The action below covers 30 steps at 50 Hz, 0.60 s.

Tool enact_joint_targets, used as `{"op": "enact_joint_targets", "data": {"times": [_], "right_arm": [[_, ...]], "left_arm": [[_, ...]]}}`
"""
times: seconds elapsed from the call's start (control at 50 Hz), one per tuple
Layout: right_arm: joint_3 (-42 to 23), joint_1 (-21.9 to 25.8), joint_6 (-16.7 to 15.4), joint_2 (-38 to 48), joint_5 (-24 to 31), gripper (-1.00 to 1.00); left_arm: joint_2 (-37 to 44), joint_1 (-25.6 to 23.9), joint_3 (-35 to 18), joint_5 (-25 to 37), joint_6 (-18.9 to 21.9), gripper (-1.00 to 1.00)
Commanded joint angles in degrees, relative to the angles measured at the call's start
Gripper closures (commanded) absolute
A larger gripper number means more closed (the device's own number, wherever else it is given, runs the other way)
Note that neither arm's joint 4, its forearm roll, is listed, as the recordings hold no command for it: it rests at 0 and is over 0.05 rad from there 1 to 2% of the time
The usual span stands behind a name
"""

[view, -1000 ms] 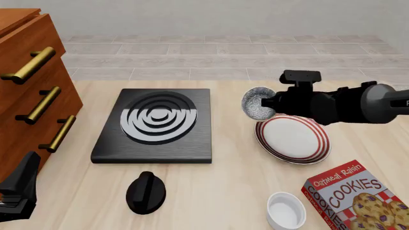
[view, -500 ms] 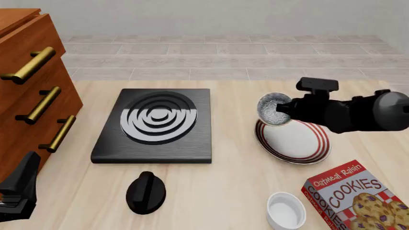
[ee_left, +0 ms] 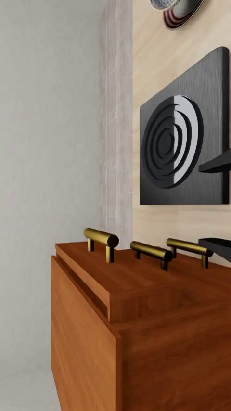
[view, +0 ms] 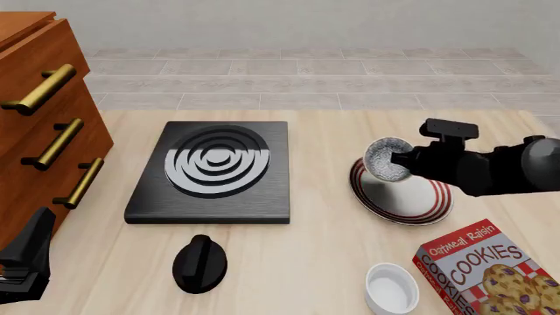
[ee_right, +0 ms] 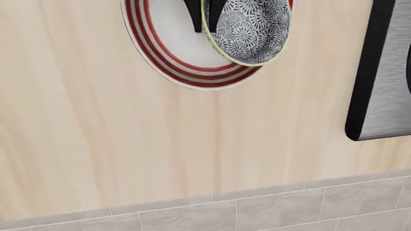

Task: Pick the akita bowl on the stove and place it on the plate.

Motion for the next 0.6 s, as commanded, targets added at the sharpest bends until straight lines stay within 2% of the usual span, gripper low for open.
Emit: {"op": "enact_joint_targets", "data": {"times": [0.02, 0.6], "right_arm": [[2.0, -0.9, 0.7, -0.2, -1.8, 1.0], [4.5, -1.2, 1.8, 1.0, -4.2, 1.0]], "left_arm": [[0.0, 0.0, 0.0, 0.0, 0.0, -1.0], [0.0, 0.0, 0.0, 0.0, 0.0, -1.0]]}}
